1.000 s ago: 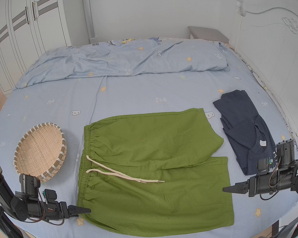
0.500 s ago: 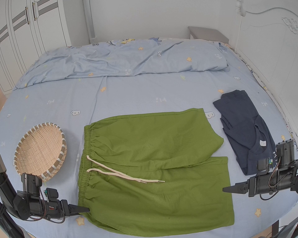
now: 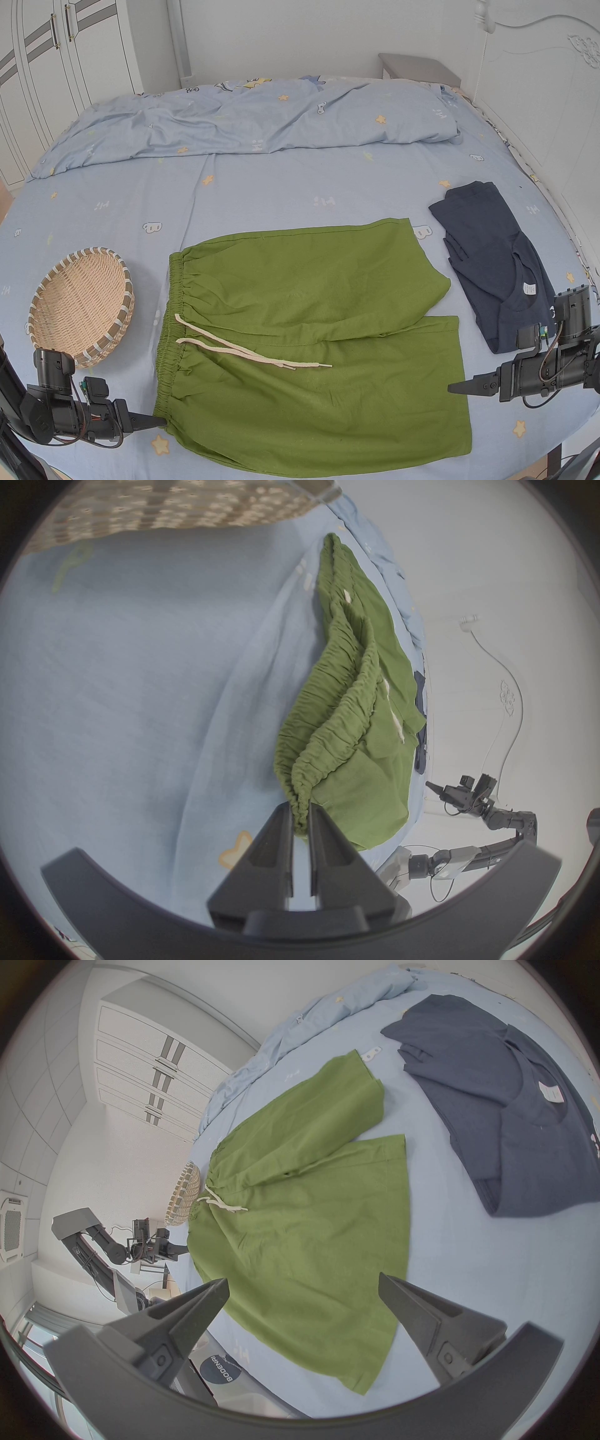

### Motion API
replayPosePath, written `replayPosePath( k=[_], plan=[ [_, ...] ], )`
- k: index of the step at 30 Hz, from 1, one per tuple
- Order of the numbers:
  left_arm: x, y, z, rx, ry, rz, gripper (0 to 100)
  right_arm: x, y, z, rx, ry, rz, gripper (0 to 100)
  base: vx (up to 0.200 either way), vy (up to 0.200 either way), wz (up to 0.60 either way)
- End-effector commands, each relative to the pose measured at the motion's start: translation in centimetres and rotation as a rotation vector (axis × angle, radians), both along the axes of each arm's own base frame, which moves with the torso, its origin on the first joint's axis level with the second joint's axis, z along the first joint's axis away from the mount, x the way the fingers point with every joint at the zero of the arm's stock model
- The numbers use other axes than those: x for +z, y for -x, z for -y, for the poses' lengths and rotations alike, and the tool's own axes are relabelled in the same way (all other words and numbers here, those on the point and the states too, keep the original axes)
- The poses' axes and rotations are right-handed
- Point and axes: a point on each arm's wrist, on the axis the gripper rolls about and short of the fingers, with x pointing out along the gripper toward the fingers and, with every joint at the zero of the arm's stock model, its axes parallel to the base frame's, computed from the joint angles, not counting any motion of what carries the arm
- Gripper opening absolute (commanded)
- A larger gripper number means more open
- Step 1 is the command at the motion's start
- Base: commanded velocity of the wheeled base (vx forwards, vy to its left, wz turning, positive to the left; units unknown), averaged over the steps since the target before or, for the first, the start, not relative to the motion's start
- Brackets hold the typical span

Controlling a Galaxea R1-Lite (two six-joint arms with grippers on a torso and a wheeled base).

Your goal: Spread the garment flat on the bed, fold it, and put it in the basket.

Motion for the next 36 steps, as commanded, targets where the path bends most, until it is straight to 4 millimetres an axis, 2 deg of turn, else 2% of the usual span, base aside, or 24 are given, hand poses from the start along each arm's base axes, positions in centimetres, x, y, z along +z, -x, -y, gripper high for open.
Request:
replayPosePath(
  k=[1,6,10,23,32,36],
  plan=[
    [1.5,1.6,-0.8,0.049,0.019,0.048,0,-1.3,1.4,0.3,-0.002,0.014,-0.066,100,0.000,0.000,0.00],
    [2.3,2.8,-0.4,0.015,0.056,0.049,0,-3.2,3.2,0.8,-0.009,0.031,-0.163,100,0.000,0.000,0.00],
    [2.1,3.5,-0.2,-0.028,0.036,0.035,0,-4.7,3.8,0.9,0.024,0.065,-0.234,100,0.000,0.000,0.00],
    [1.8,3.5,-0.2,-0.077,-0.003,0.056,0,-8.5,4.0,0.9,0.064,0.094,-0.303,100,0.000,0.000,0.00],
    [1.8,3.5,-0.2,-0.076,-0.002,0.054,0,-9.5,3.7,0.2,0.106,0.086,-0.293,100,0.000,0.000,0.00],
    [1.7,3.5,-0.2,-0.076,-0.002,0.053,0,-9.4,3.6,0.1,0.132,0.027,-0.294,100,0.000,0.000,0.00]
  ],
)
